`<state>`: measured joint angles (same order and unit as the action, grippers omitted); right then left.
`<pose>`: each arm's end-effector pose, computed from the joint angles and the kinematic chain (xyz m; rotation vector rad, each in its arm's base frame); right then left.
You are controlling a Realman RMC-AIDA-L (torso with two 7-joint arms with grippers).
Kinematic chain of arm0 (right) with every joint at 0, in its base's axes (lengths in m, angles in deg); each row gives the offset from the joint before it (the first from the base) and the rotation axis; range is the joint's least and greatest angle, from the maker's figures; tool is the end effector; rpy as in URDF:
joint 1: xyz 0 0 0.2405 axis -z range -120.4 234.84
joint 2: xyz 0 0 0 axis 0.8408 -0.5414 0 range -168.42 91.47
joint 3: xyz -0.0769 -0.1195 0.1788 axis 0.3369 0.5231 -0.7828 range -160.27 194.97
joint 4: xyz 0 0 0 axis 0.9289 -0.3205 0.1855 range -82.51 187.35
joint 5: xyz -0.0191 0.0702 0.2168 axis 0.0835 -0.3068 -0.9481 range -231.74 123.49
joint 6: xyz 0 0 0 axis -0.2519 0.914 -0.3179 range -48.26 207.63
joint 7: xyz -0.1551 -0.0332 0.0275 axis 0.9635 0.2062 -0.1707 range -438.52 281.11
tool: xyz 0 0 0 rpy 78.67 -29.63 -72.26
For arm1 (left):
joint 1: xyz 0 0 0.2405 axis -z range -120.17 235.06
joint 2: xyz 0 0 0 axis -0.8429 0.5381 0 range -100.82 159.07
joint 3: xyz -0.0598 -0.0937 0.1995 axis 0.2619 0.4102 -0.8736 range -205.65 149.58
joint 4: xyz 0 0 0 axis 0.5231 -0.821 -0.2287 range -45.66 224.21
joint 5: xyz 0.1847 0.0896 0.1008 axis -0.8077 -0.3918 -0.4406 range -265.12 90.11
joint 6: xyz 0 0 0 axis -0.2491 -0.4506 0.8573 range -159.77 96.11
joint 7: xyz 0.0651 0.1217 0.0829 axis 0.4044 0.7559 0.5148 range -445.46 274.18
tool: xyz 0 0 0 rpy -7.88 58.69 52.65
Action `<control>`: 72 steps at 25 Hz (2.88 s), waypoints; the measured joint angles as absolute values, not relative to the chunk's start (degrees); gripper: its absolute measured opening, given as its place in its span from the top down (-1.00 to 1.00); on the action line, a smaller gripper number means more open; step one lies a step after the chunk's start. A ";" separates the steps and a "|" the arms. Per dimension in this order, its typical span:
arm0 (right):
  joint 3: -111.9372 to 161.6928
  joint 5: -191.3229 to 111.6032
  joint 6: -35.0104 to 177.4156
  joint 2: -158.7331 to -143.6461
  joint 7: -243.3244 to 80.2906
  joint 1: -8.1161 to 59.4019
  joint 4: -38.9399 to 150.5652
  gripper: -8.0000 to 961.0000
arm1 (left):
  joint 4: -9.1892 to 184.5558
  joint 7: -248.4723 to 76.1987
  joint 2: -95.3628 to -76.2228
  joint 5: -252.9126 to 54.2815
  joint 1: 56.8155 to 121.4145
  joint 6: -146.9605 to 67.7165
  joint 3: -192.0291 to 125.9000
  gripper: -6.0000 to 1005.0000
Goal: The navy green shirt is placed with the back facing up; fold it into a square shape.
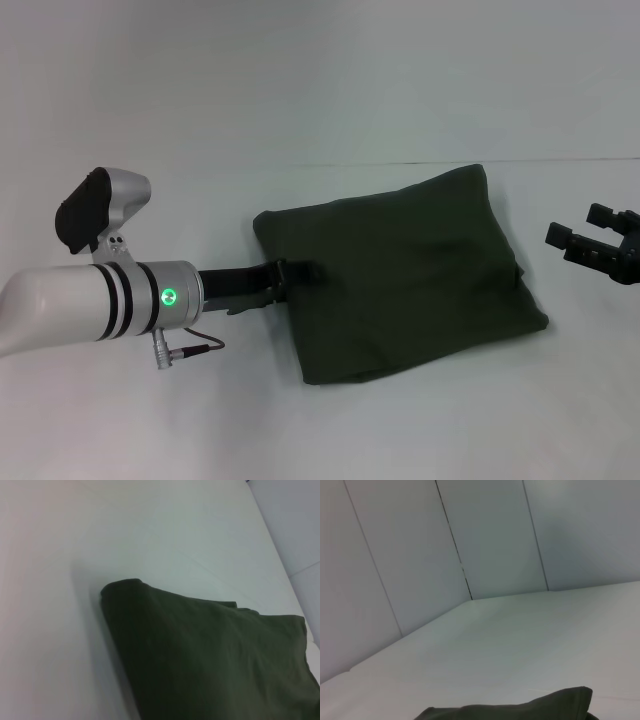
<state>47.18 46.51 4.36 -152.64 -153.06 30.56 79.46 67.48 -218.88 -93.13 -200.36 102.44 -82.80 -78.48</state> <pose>0.3143 0.3603 0.0506 -2.1760 0.8352 0.7991 -0.2217 0.4098 -0.0880 -2.0751 -1.8200 -0.5938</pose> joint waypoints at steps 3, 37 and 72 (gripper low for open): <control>47.15 46.51 4.34 -152.64 -153.06 30.63 79.50 -0.96 | 67.48 -218.95 -93.19 -200.36 102.51 -82.79 -78.48 -0.64; 44.85 46.51 1.87 -152.64 -153.43 31.93 79.51 -0.96 | 67.52 -220.58 -90.05 -204.92 103.47 -87.12 -78.42 0.83; 45.08 46.56 0.59 -152.99 -152.93 32.29 79.58 -0.96 | 56.12 -213.89 -90.48 -211.93 102.13 -85.96 -71.64 0.57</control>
<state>45.08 46.56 0.59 -152.99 -152.93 32.29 79.58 56.12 -213.89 -90.48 -211.93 102.13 -85.96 -71.64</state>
